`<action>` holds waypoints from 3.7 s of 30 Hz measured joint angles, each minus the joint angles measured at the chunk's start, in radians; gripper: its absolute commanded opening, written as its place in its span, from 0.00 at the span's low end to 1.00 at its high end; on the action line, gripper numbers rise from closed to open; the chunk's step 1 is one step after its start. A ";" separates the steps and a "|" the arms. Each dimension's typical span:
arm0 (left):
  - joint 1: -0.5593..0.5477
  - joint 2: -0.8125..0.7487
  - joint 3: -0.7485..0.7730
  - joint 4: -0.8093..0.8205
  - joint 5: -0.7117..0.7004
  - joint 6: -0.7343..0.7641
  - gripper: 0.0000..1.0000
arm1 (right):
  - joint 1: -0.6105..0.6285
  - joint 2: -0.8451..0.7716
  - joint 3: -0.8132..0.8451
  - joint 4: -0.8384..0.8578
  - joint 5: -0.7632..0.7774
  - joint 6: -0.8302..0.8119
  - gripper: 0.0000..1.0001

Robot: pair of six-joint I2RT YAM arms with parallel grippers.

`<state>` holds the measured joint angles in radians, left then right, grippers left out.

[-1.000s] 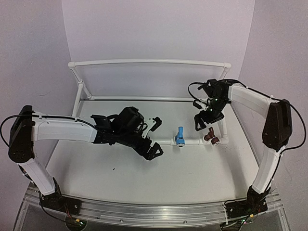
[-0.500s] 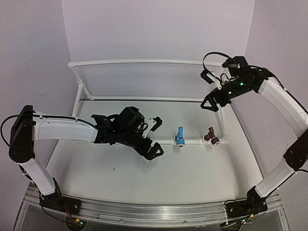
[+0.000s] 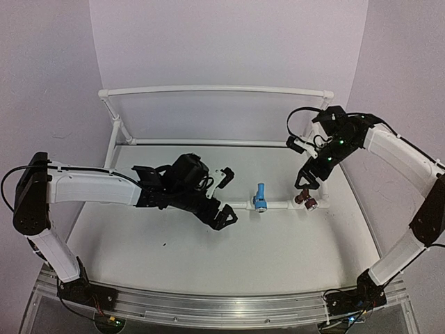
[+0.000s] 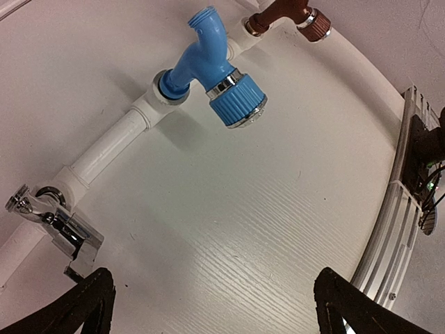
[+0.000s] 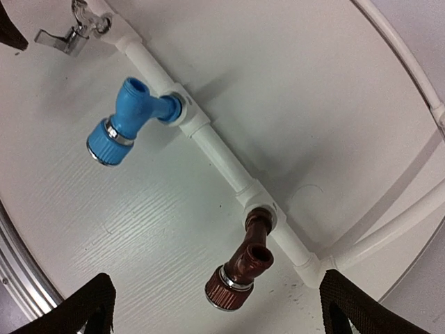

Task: Install the water faucets

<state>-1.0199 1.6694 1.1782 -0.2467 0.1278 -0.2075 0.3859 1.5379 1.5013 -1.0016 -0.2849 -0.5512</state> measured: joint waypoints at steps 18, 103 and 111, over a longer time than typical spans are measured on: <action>0.000 -0.005 0.000 0.021 0.028 0.000 1.00 | -0.008 -0.243 -0.185 -0.057 0.195 -0.818 0.98; 0.000 -0.005 0.000 0.020 0.060 0.009 1.00 | 0.058 -0.014 -0.348 0.266 0.318 -0.891 0.79; 0.000 -0.005 0.000 0.021 0.060 0.009 1.00 | 0.058 -0.005 -0.336 0.256 0.296 -0.763 0.78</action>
<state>-1.0199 1.6642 1.1779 -0.2260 0.1875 -0.1982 0.4442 1.5333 1.1653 -0.7456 0.0108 -1.3145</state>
